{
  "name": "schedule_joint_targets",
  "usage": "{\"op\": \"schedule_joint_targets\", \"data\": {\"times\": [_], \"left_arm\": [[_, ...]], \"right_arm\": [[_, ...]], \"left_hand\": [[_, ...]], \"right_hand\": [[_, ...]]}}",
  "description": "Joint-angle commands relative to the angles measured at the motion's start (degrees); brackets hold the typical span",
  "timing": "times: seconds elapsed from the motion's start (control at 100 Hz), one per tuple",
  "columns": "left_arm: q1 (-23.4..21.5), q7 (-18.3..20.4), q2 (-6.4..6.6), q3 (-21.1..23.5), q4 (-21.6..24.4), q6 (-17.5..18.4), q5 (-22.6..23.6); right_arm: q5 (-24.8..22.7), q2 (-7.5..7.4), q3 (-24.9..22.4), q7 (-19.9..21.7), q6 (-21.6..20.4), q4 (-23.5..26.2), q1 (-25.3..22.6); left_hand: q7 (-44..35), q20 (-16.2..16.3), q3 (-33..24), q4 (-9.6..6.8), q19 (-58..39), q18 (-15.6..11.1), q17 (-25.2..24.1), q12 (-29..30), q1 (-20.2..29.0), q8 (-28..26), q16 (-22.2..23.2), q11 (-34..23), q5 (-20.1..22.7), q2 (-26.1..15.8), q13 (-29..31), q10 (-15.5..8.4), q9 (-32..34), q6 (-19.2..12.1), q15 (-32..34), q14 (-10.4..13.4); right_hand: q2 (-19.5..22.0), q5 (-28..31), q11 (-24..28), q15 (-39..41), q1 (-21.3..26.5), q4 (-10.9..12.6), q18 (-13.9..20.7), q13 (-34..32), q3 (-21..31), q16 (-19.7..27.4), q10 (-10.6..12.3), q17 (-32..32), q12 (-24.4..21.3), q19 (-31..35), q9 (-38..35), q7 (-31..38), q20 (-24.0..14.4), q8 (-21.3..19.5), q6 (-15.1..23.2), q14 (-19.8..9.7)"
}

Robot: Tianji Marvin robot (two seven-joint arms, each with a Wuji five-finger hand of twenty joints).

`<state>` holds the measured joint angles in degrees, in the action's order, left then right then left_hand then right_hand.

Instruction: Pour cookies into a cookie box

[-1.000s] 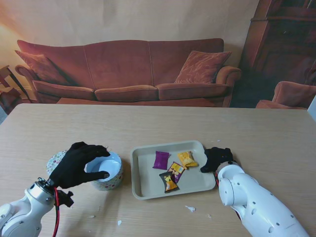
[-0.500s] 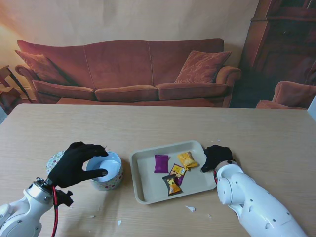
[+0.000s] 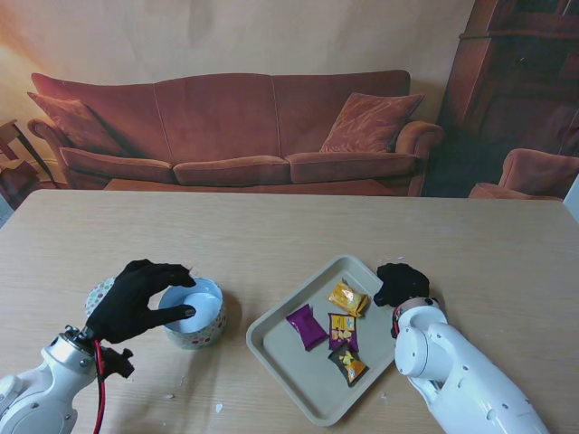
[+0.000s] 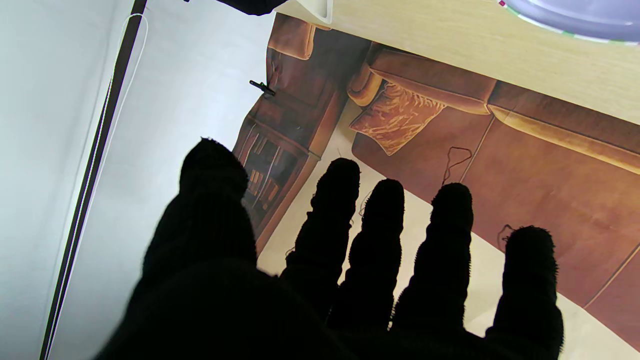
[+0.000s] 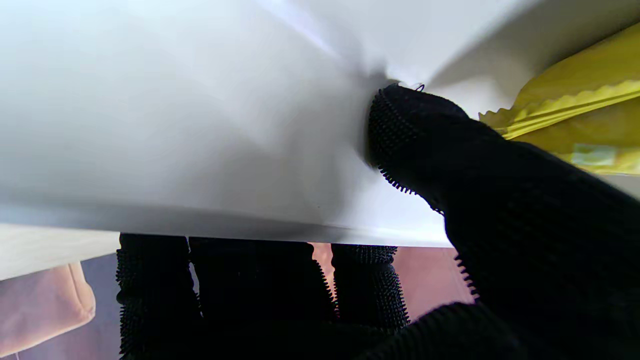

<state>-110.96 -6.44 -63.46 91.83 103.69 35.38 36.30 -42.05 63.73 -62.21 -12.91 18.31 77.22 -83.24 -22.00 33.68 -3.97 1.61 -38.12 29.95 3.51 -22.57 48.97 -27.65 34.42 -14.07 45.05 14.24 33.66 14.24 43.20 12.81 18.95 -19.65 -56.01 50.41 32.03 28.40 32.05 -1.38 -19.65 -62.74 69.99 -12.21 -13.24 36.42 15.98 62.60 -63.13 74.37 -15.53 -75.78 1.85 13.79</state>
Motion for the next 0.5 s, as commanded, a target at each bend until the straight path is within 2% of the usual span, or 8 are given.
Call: {"op": "schedule_joint_targets", "data": {"times": [0.0, 0.18, 0.28, 0.34, 0.4, 0.43, 0.45, 0.49], "left_arm": [[-0.4, 1.01, -0.24, -0.05, 0.35, -0.48, -0.74], [-0.49, 1.39, -0.29, -0.16, 0.47, -0.86, -1.99], [-0.53, 1.48, -0.33, -0.2, 0.48, -0.91, -2.58], [-0.54, 1.51, -0.34, -0.21, 0.46, -0.93, -2.75], [-0.57, 1.65, -0.33, -0.18, 0.47, -1.01, -2.92], [-0.58, 1.69, -0.33, -0.16, 0.48, -1.05, -3.0], [-0.59, 1.7, -0.33, -0.15, 0.48, -1.08, -3.05], [-0.6, 1.69, -0.35, -0.12, 0.5, -1.12, -3.13]], "right_arm": [[0.06, 0.71, 0.24, 4.69, 0.69, -0.36, -1.83], [6.02, 1.83, -1.25, 4.34, 2.05, 0.88, -2.45], [10.84, 2.47, -2.44, 5.06, 2.92, 2.17, -2.95], [13.65, 2.96, -3.11, 5.15, 3.65, 2.85, -3.22], [15.48, 3.29, -3.76, 5.03, 4.02, 3.44, -3.56], [15.86, 3.4, -4.0, 4.83, 4.06, 3.61, -3.72], [16.08, 3.44, -4.18, 4.74, 4.12, 3.78, -3.85], [17.2, 3.75, -4.54, 4.23, 4.45, 4.07, -4.1]], "left_hand": [[0.47, -0.54, 1.5, 0.21, -0.14, 1.45, -0.18, -0.32, 1.99, 0.08, 0.52, 0.61, 0.45, -1.73, 1.43, 0.44, 1.34, 0.01, 0.34, -0.97], [0.96, -0.66, 2.15, 0.22, 0.17, 1.52, -0.28, -0.28, 2.47, 0.17, 0.51, 1.04, 1.21, -2.6, 1.45, 0.79, 1.96, 0.27, 0.19, -1.45], [1.19, -0.71, 2.5, 0.21, 0.33, 1.51, -0.36, -0.28, 2.67, 0.19, 0.51, 1.25, 1.56, -2.93, 1.46, 0.93, 2.21, 0.3, 0.13, -1.49], [1.35, -0.72, 2.7, 0.19, 0.38, 1.71, -0.29, -0.26, 2.81, 0.21, 0.51, 1.4, 1.69, -3.08, 1.49, 1.08, 2.29, 0.37, 0.09, -1.63], [1.46, -0.72, 2.89, 0.18, 0.42, 1.74, -0.28, -0.27, 2.94, 0.2, 0.52, 1.52, 1.84, -3.2, 1.5, 1.05, 2.4, 0.41, 0.06, -1.67], [1.53, -0.72, 2.96, 0.17, 0.43, 1.74, -0.27, -0.28, 2.99, 0.2, 0.53, 1.57, 1.86, -3.27, 1.5, 1.07, 2.43, 0.46, 0.05, -1.68], [1.55, -0.71, 3.05, 0.17, 0.44, 1.74, -0.27, -0.29, 3.02, 0.19, 0.54, 1.58, 1.94, -3.26, 1.57, 1.09, 2.49, 0.38, 0.08, -1.66], [1.63, -0.71, 3.17, 0.16, 0.45, 1.74, -0.26, -0.31, 3.03, 0.18, 0.55, 1.63, 1.98, -3.44, 1.56, 1.11, 2.55, 0.44, 0.06, -1.73]], "right_hand": [[6.62, 9.34, -1.61, -0.25, 20.45, 5.37, -1.51, -4.66, 19.77, -0.11, -1.7, -0.12, -0.98, 1.81, -2.18, 14.65, 0.73, -3.22, 9.36, -0.53], [6.28, 8.88, -2.46, -1.71, 21.11, 4.76, -2.61, -4.38, 19.97, 0.59, -2.62, -0.46, -1.3, 0.7, -2.67, 14.8, 2.17, -3.8, 7.51, 0.84], [6.72, 8.12, -1.6, -5.66, 22.09, 1.21, -7.02, -3.56, 19.78, 2.04, -4.54, 1.42, -0.49, 0.26, 0.04, 14.84, 5.19, -4.27, 4.49, 3.86], [7.09, 7.65, 0.92, -6.64, 22.93, 0.25, -10.39, -2.89, 18.88, 2.18, -5.79, 3.78, 0.86, 0.69, 2.76, 14.68, 7.26, -4.33, 2.42, 5.74], [7.6, 7.34, 3.02, -6.15, 23.54, -0.25, -12.05, -2.19, 18.06, 1.73, -6.33, 7.67, 1.78, 3.37, 4.58, 14.58, 8.71, -4.49, 1.03, 6.96], [5.81, 7.31, 3.98, -5.17, 24.27, -2.19, -11.94, -1.85, 18.33, 1.2, -6.38, 11.19, 1.98, 8.08, 4.9, 14.52, 16.62, -4.54, 0.56, 7.58], [2.81, 7.34, 4.84, -4.04, 25.19, -5.09, -10.14, -1.89, 19.24, 0.72, -5.99, 15.97, 2.28, 12.88, 4.55, 14.57, 20.69, -4.65, 0.48, 7.52], [0.96, 7.44, 6.22, -1.49, 25.93, -6.8, -9.39, -2.7, 19.89, -0.24, -5.71, 18.78, 2.55, 16.73, 3.42, 14.56, 22.32, -4.74, 0.24, 7.72]]}}
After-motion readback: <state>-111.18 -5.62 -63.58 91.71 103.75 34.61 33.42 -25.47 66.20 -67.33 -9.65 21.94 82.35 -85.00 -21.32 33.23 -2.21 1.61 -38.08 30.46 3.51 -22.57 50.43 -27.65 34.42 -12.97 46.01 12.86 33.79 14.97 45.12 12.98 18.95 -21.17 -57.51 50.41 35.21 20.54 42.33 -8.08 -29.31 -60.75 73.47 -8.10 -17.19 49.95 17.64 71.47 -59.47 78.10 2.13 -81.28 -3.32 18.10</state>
